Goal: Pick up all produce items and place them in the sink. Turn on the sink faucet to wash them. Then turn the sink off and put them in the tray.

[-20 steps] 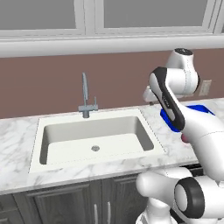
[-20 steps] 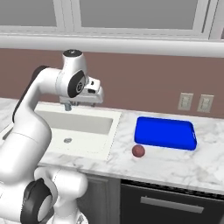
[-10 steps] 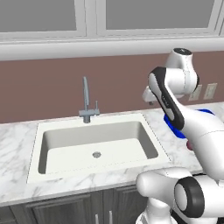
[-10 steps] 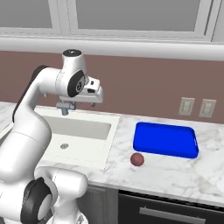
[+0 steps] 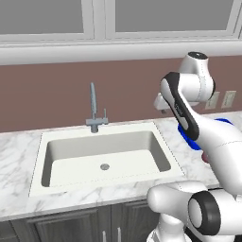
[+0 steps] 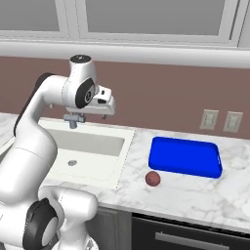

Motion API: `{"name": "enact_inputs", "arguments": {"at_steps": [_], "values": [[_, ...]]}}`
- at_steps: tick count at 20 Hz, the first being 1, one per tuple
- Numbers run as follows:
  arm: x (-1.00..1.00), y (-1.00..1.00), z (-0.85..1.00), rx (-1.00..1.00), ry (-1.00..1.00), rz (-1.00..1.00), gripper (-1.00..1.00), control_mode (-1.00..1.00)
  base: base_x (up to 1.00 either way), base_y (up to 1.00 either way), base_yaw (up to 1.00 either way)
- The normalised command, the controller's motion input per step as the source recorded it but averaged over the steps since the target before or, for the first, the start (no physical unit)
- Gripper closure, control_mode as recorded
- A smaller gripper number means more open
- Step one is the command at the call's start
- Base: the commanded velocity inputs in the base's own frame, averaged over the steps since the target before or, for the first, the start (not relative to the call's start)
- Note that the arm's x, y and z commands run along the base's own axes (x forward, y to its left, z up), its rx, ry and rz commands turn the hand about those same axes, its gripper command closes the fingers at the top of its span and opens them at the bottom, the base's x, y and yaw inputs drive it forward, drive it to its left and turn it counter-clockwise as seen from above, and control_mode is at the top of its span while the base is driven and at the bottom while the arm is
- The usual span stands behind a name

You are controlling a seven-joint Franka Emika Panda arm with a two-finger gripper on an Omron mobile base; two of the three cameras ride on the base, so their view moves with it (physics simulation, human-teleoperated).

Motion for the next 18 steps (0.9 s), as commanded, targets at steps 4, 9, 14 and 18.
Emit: {"name": "enact_inputs", "arguments": {"at_steps": [4,9,14,18], "values": [[0.00,0.00,0.00,0.00,0.00,0.00,-1.00,1.00,0.24,-0.41,0.00],[0.00,0.00,0.00,0.00,0.00,0.00,-1.00,1.00,0.03,-0.03,0.00],[0.00,0.00,0.00,0.00,0.00,0.00,-1.00,1.00,0.00,0.00,0.00],[0.00,-0.29,-0.02,0.00,0.00,0.00,-1.00,-1.00,0.00,0.00,0.00]]}}
